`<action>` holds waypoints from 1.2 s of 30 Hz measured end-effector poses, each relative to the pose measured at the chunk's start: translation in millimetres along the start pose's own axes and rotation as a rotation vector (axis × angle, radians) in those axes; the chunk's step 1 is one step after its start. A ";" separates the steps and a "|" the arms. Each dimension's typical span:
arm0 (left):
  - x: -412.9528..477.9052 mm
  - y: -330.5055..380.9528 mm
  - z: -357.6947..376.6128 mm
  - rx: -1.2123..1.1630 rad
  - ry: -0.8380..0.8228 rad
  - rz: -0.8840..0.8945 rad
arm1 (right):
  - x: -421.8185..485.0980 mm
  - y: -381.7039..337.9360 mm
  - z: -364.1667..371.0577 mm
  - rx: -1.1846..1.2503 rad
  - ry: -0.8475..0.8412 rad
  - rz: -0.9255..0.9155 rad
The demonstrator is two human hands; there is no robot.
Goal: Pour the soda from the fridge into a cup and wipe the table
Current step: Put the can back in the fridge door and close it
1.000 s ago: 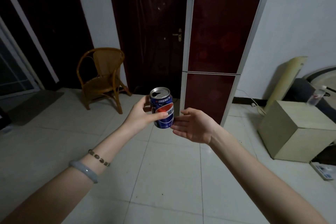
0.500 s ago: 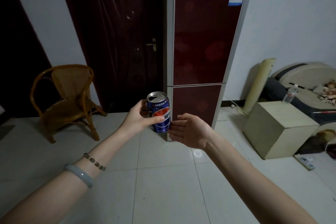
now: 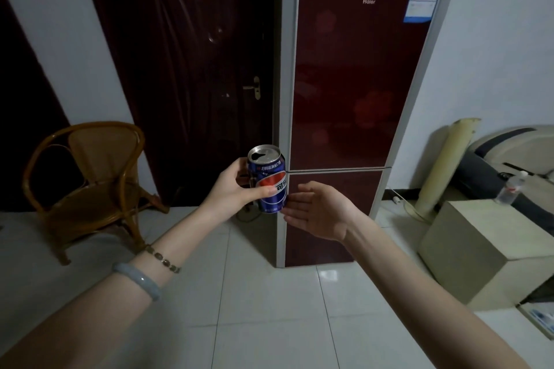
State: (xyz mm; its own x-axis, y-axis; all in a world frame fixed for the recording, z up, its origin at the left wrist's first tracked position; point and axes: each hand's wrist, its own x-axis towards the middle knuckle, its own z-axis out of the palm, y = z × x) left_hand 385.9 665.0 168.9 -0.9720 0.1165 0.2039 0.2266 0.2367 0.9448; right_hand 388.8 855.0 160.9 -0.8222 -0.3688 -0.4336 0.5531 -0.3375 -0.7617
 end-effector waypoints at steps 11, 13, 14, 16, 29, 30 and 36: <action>119.2 -33.9 -12.3 -0.001 -0.001 -0.018 | 103.7 -63.1 -15.1 0.001 0.011 0.011; 143.6 -43.2 -15.5 -0.010 -0.010 -0.020 | 125.4 -72.8 -17.0 0.009 0.020 0.008; 156.1 -47.8 -17.5 -0.017 -0.017 -0.021 | 136.4 -78.5 -17.7 0.010 0.024 0.007; 182.2 -57.5 -23.2 -0.026 -0.031 -0.020 | 159.2 -90.2 -17.5 0.011 0.036 0.000; 369.4 -86.6 -77.9 -0.029 -0.168 0.062 | 304.5 -183.0 7.2 0.061 0.117 -0.092; 379.5 -89.0 -80.9 -0.030 -0.175 0.066 | 312.7 -187.2 8.2 0.067 0.123 -0.096; 419.4 -108.3 -88.5 -0.050 -0.193 0.030 | 348.3 -204.7 9.4 0.065 0.158 -0.068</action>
State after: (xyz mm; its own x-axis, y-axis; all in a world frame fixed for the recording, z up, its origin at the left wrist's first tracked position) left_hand -51.8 602.9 174.7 -0.9340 0.3066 0.1833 0.2469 0.1832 0.9516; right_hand -9.5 787.5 170.3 -0.8661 -0.2042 -0.4563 0.4988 -0.4140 -0.7615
